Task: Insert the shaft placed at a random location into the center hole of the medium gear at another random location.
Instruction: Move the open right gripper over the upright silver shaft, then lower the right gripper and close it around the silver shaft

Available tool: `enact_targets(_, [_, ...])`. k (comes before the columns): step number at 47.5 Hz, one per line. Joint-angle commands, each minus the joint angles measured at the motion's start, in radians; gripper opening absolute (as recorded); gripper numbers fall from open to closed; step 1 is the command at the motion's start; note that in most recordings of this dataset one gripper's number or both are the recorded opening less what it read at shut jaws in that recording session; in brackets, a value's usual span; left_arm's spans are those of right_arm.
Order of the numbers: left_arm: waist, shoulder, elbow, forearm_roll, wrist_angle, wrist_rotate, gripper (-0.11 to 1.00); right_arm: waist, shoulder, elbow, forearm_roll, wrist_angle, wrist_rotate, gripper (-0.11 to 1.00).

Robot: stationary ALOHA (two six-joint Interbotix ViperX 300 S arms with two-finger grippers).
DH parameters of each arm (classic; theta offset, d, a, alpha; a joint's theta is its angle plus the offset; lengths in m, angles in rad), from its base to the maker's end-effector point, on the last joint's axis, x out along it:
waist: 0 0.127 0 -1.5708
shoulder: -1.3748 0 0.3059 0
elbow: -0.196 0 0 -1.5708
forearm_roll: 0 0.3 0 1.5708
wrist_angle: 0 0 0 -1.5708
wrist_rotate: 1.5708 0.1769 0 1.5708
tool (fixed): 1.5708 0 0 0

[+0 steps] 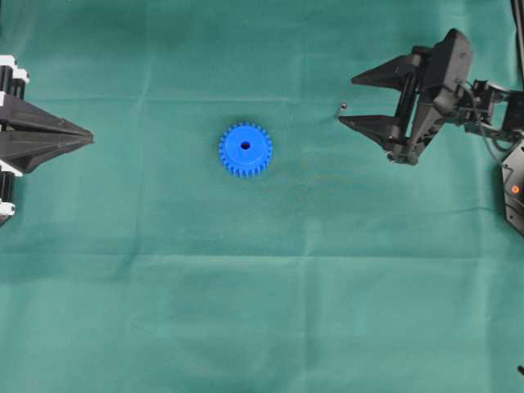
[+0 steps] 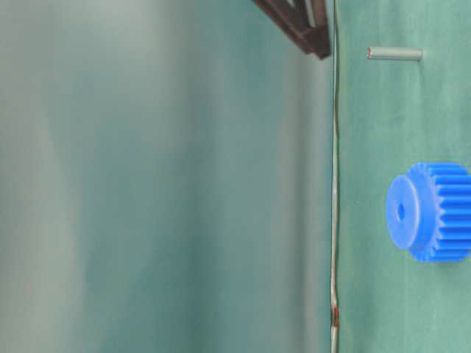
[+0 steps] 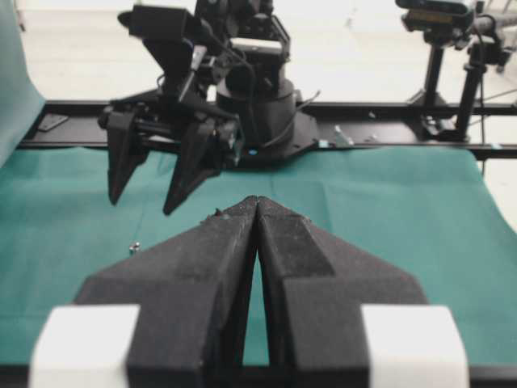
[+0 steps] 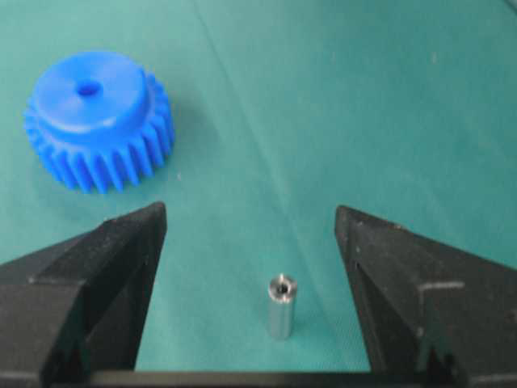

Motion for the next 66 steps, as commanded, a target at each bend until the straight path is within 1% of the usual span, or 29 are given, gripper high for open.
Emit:
enact_targets(1, [0.003,0.008,-0.020,0.003,0.000,-0.002,0.00,-0.005,0.031,-0.015,0.009,-0.043,0.009,0.83])
enact_targets(10, [0.005,0.008,-0.020,0.003,0.000,-0.003,0.00,-0.009,0.106,-0.025,0.021,-0.075,0.009,0.83])
enact_targets(18, [0.005,0.008,-0.018,0.003,0.000,-0.003,0.00,-0.014,0.156,-0.038,0.023,-0.092,0.009,0.82])
enact_targets(27, [0.005,0.008,-0.018,0.003,0.002,-0.003,0.00,-0.015,0.183,-0.052,0.021,-0.092,0.009,0.76])
enact_targets(37, [0.005,0.008,-0.018,0.003,0.008,-0.003,0.00,-0.015,0.183,-0.041,0.023,-0.086,0.009,0.65])
enact_targets(41, [0.005,0.008,-0.018,0.003,0.009,-0.003,0.00,-0.015,0.183,-0.038,0.023,-0.086,0.009,0.57])
enact_targets(45, [0.003,0.008,-0.018,0.003,0.009,-0.003,0.00,-0.015,0.183,-0.040,0.023,-0.086,0.009,0.44])
enact_targets(49, [0.005,0.008,-0.018,0.003,0.008,-0.003,0.00,-0.015,0.183,-0.038,0.023,-0.084,0.009,0.26])
enact_targets(53, [0.005,0.008,-0.018,0.003,0.009,-0.003,0.00,-0.015,0.183,-0.040,0.023,-0.084,0.009,0.14])
enact_targets(66, [0.005,0.008,-0.018,0.003,0.009,-0.002,0.00,-0.015,0.183,-0.041,0.023,-0.083,0.009,0.13])
